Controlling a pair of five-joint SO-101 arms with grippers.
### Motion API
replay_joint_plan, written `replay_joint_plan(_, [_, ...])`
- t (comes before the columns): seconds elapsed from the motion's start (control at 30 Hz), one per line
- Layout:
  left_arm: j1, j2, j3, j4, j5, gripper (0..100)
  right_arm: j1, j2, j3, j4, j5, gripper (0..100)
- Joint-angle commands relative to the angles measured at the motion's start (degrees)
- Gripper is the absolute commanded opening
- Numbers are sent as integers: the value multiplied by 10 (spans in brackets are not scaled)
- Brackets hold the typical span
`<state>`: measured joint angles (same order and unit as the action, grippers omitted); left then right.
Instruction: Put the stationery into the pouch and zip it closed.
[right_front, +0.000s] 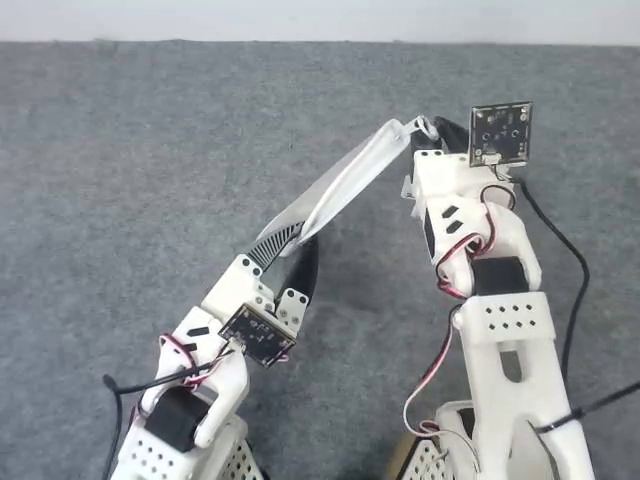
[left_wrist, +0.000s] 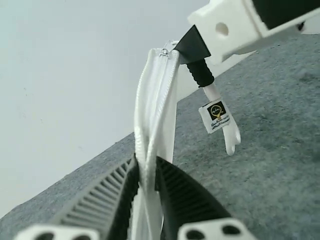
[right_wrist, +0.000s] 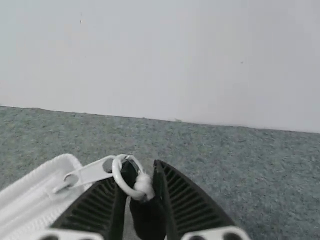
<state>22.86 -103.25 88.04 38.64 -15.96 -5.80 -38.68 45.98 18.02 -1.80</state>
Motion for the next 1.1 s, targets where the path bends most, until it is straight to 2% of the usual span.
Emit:
replay_joint_plan(0.0, [-12,-3,0,11,-6,9,32,0,-43,36,-7,13])
replay_joint_plan(0.17, [-12,-3,0,11,-5,9,-20,-62,-41,139,-7,137])
replay_joint_plan(0.33, [-13,-3,-3,11,-7,10,-87,-105,-40,211,-7,125])
replay_joint_plan(0.47, [-18,-3,-14,11,-8,10,-130,-115,-11,200,-7,123])
replay_joint_plan(0.63, [-85,-3,-42,10,-8,10,-158,-115,22,167,-7,123])
replay_joint_plan(0.8, [-162,-4,-66,9,2,10,-159,-115,38,145,-7,123])
replay_joint_plan(1.07, [-245,-4,-93,9,69,10,-155,-115,53,131,-7,123])
